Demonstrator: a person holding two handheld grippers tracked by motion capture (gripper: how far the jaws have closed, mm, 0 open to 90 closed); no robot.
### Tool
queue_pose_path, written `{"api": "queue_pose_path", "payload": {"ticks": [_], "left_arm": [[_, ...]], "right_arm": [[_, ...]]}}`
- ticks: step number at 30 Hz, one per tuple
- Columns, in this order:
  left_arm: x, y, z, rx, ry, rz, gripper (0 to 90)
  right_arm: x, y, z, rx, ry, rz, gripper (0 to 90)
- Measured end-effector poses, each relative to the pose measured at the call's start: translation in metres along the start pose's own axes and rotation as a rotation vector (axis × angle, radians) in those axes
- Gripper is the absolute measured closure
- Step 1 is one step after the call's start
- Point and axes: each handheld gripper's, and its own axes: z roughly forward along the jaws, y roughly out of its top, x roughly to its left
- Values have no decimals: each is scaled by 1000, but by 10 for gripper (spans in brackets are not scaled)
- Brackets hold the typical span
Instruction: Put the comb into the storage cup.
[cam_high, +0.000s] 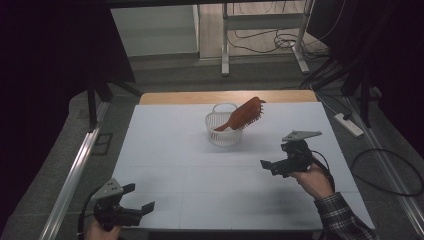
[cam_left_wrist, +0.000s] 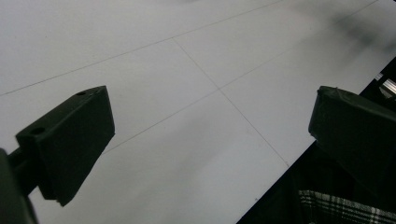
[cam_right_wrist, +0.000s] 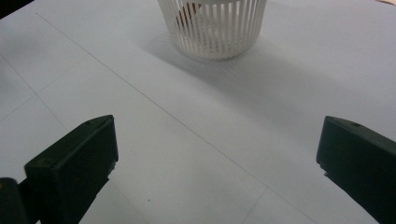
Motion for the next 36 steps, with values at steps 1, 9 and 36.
{"api": "queue_pose_path", "payload": {"ticks": [1,9,36], "left_arm": [[0,0,0,0,0,0,7],[0,0,0,1,-1,0,7],[1,0,0,-4,-3,-10,7]], "right_arm": [[0,-1,-1,1,-2,-2,0],[-2,-8,-8,2,-9,-6,0],[-11,-42,-33,23,-48,24,0]]}}
